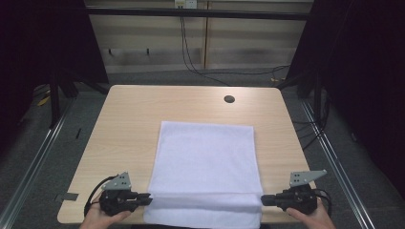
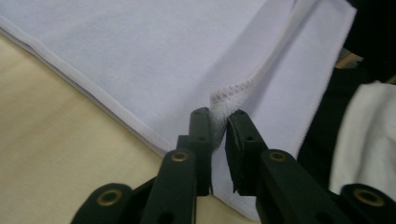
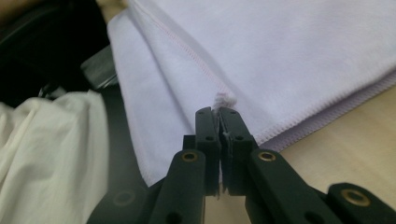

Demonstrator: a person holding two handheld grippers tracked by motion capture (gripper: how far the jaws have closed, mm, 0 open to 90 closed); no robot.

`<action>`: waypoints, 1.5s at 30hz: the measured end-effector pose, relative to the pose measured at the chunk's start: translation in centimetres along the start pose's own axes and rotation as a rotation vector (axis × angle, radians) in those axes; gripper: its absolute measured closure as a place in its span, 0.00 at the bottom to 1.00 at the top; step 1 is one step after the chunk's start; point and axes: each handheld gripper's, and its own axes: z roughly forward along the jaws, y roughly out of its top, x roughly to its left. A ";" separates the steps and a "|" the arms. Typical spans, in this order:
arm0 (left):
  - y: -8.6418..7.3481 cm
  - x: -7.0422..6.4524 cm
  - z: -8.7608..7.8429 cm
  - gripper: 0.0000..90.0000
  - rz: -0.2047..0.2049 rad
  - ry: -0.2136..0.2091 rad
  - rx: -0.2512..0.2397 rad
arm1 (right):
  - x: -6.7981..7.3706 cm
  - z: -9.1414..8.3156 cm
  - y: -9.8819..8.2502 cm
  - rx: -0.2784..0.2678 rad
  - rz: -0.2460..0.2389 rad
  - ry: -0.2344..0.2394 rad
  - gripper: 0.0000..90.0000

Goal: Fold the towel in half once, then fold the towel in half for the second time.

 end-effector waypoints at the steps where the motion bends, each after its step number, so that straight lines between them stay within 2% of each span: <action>1: -0.2 -0.3 -0.3 0.84 0.010 -0.017 -0.002 | 0.4 -0.1 -0.1 0.007 -0.009 0.025 0.92; 4: -0.3 -0.7 -1.7 0.77 0.042 -0.091 -0.040 | 1.2 -0.2 -0.1 0.041 -0.010 0.122 0.84; 5: -0.1 -0.6 -2.2 0.74 0.044 -0.107 -0.065 | 1.4 -0.2 -0.2 0.049 -0.017 0.137 0.83; 6: 0.0 -0.4 -2.6 0.72 0.041 -0.098 -0.090 | 1.5 -0.2 -0.1 0.055 -0.024 0.154 0.83; 7: 0.2 0.0 -3.0 0.71 0.033 -0.063 -0.110 | 1.5 -0.1 -0.1 0.044 -0.029 0.143 0.82; 10: 1.2 1.9 -2.4 0.74 -0.025 0.016 -0.149 | 0.7 0.3 0.5 0.001 -0.021 0.055 0.85; 14: 3.4 5.5 0.8 0.75 -0.090 0.080 -0.117 | -1.8 1.9 2.3 -0.036 0.010 -0.081 0.83; 18: 5.8 8.9 3.7 0.75 -0.124 0.136 -0.103 | -4.5 3.2 4.6 -0.080 0.029 -0.159 0.83; 19: 6.3 9.6 4.3 0.75 -0.130 0.139 -0.093 | -5.2 3.6 5.1 -0.081 0.027 -0.179 0.82; 20: 6.7 10.4 5.0 0.75 -0.125 0.149 -0.071 | -5.9 4.0 5.6 -0.081 0.031 -0.200 0.82; 21: 7.0 11.0 5.5 0.74 -0.115 0.182 -0.053 | -6.6 4.4 6.0 -0.073 0.036 -0.210 0.83; 22: 7.2 11.5 6.0 0.75 -0.126 0.214 -0.069 | -7.2 4.8 6.3 -0.071 0.042 -0.224 0.83; 23: 7.3 11.9 6.3 0.77 -0.138 0.226 -0.080 | -7.7 5.3 6.5 -0.064 0.053 -0.234 0.83; 24: 7.5 12.3 6.7 0.77 -0.144 0.223 -0.062 | -8.1 5.8 6.7 -0.049 0.058 -0.254 0.84; 25: 7.5 12.4 7.0 0.78 -0.130 0.234 -0.029 | -8.5 6.2 6.8 -0.035 0.056 -0.274 0.84; 26: 7.4 12.4 7.2 0.81 -0.111 0.249 -0.038 | -8.8 6.5 6.9 -0.023 0.057 -0.275 0.84; 28: 7.2 12.2 7.1 0.84 -0.107 0.251 -0.045 | -9.2 7.1 6.9 -0.010 0.059 -0.296 0.84; 29: 7.1 12.1 7.0 0.86 -0.082 0.272 -0.033 | -9.3 7.2 6.9 -0.003 0.061 -0.297 0.84; 30: 7.0 11.8 6.9 0.89 -0.074 0.281 -0.025 | -9.4 7.3 6.9 0.004 0.060 -0.300 0.83; 33: 6.7 11.2 6.7 0.94 -0.065 0.279 -0.012 | -9.5 7.8 6.7 0.027 0.066 -0.321 0.74; 36: 6.3 10.6 6.5 0.95 -0.058 0.279 -0.017 | -9.2 8.0 6.6 0.027 0.056 -0.338 0.74; 39: 5.8 10.3 6.1 0.95 -0.069 0.253 -0.017 | -9.0 8.1 6.6 0.025 0.051 -0.350 0.74; 42: 5.0 9.5 5.5 0.95 -0.088 0.231 -0.023 | -8.7 8.1 6.5 0.030 0.058 -0.329 0.74; 43: 4.7 9.1 5.3 0.95 -0.083 0.221 -0.019 | -8.5 8.1 6.5 0.041 0.052 -0.322 0.73; 45: 4.1 8.6 4.8 0.95 -0.098 0.195 -0.019 | -7.7 8.1 6.2 0.055 0.046 -0.297 0.73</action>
